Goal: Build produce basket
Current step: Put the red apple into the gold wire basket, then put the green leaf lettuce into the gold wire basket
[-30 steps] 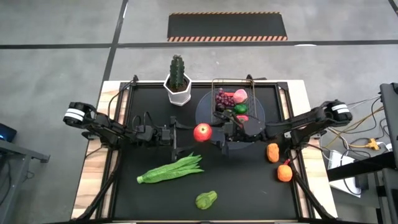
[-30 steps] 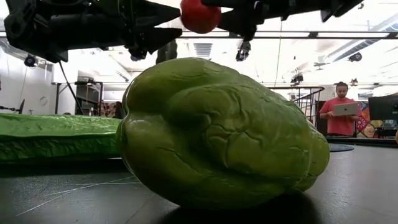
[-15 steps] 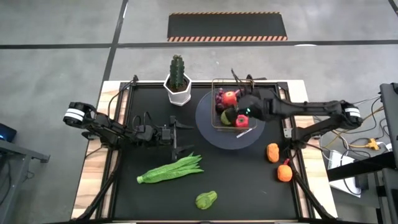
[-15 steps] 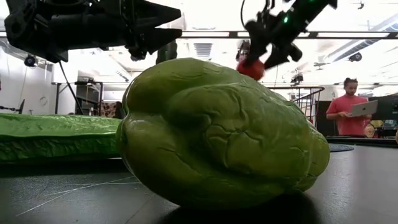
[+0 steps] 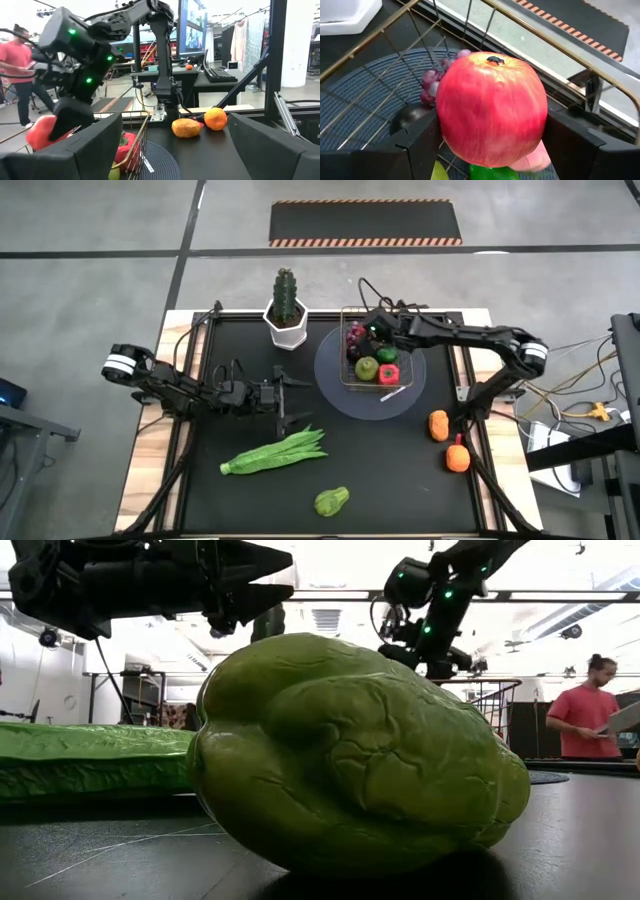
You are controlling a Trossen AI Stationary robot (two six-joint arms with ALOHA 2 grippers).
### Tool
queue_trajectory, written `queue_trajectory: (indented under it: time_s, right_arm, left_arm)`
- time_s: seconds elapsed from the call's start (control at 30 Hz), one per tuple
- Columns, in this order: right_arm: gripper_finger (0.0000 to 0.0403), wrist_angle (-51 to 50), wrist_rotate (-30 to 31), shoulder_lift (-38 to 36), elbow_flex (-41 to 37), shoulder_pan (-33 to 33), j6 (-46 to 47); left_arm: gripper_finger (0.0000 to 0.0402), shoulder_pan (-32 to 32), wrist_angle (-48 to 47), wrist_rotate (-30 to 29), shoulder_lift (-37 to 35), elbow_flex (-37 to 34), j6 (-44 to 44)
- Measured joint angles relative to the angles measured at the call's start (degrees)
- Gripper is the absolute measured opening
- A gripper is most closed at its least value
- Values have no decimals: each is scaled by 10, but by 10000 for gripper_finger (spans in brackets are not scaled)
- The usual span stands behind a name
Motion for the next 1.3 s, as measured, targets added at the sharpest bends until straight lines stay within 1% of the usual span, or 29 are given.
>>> queue_trajectory:
  time_s: [0.2, 0.37, 0.43, 0.5, 0.63, 0.83, 0.97, 1.3]
  right_arm:
    - [288, -7, 7, 51, 37, -6, -14]
    - [288, -56, 62, 84, 63, -6, -14]
    - [288, -62, 68, 92, 64, -6, -15]
    - [292, -61, 69, 97, 64, -6, -19]
    - [313, -61, 69, 106, 64, -6, -24]
    - [336, -62, 69, 110, 64, -6, -28]
    - [337, -63, 69, 105, 64, -6, -30]
    - [338, -81, 61, 65, 64, -5, -25]
  left_arm:
    - [344, 0, 0, 0, 0, 0, 0]
    - [344, 0, -1, 0, 0, -1, -1]
    - [344, 0, -1, 0, 0, -1, -1]
    - [344, 0, -1, 0, 0, -1, -1]
    - [344, 0, -1, 0, 0, -1, -1]
    - [344, 0, -1, 0, 0, -2, -1]
    - [344, 0, -1, -6, 0, -2, -1]
    - [344, 0, -1, -9, 0, -2, -1]
